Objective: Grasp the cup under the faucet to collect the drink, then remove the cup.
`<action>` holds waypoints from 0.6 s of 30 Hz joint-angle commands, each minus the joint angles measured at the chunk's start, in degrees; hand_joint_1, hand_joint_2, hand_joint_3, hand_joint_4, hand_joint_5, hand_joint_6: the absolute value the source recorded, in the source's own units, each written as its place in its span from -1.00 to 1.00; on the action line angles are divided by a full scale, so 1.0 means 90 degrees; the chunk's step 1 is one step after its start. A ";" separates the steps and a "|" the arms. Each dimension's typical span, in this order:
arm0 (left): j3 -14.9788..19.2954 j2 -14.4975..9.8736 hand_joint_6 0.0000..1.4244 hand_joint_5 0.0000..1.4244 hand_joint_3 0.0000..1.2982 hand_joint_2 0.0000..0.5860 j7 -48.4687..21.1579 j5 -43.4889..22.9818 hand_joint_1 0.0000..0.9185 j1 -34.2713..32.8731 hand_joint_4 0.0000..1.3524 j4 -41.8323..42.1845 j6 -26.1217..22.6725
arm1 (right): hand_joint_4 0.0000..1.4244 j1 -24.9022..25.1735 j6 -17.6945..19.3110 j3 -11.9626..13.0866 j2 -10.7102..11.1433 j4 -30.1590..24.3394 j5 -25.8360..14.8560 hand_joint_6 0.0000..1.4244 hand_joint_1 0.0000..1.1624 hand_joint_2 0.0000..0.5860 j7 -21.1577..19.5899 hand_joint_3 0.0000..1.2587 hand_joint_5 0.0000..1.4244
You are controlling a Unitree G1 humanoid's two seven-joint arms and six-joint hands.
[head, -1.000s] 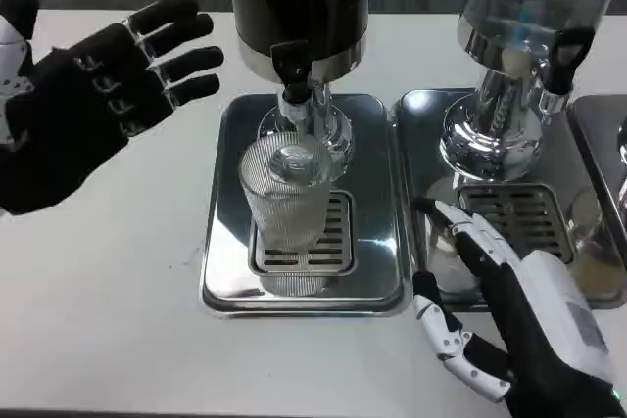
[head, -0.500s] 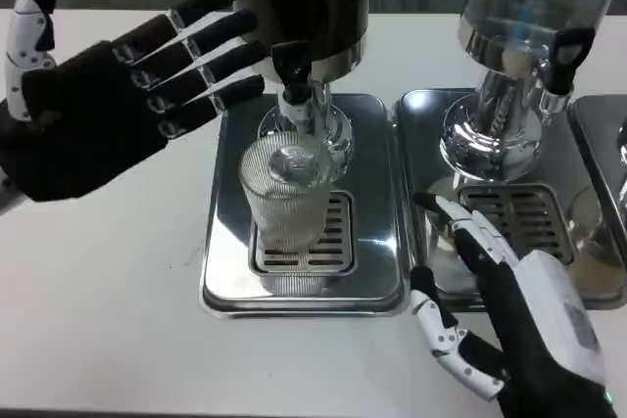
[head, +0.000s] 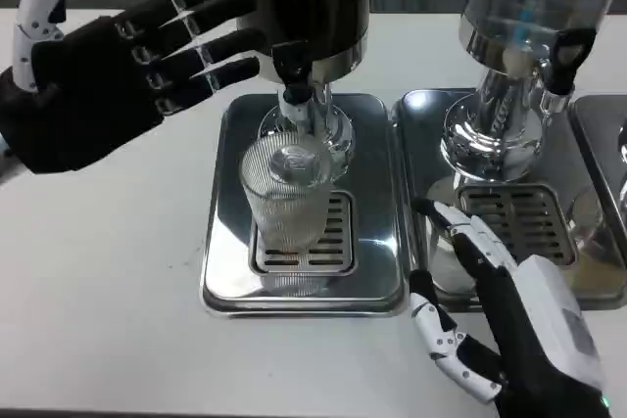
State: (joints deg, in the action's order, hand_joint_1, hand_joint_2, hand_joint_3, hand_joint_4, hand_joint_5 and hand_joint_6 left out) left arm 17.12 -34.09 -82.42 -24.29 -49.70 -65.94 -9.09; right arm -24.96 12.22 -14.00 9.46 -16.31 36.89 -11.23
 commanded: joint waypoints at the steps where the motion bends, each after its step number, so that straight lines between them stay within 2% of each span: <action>1: 0.0044 -0.0069 -0.91 -0.81 -0.68 -0.41 0.0228 0.0155 -1.00 -0.0157 -0.84 -0.0111 0.0269 | -0.83 -0.0049 0.0056 -0.0017 -0.0029 0.0023 -0.0053 -0.72 -0.16 0.75 -0.0105 -0.73 -0.88; 18: -0.0074 0.0287 -0.90 -0.78 -0.65 -0.44 0.0590 0.0424 -1.00 -0.0102 -0.80 -0.0032 0.0816 | -0.83 0.0002 0.0031 -0.0047 -0.0079 0.0063 -0.0102 -0.72 -0.18 0.78 -0.0098 -0.75 -0.88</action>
State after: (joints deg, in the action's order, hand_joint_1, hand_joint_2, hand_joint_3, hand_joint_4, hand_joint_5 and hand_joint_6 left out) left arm 16.94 -32.33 -77.88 -21.72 -50.12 -66.45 -3.00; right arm -24.96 12.22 -14.32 9.17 -16.13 36.69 -11.46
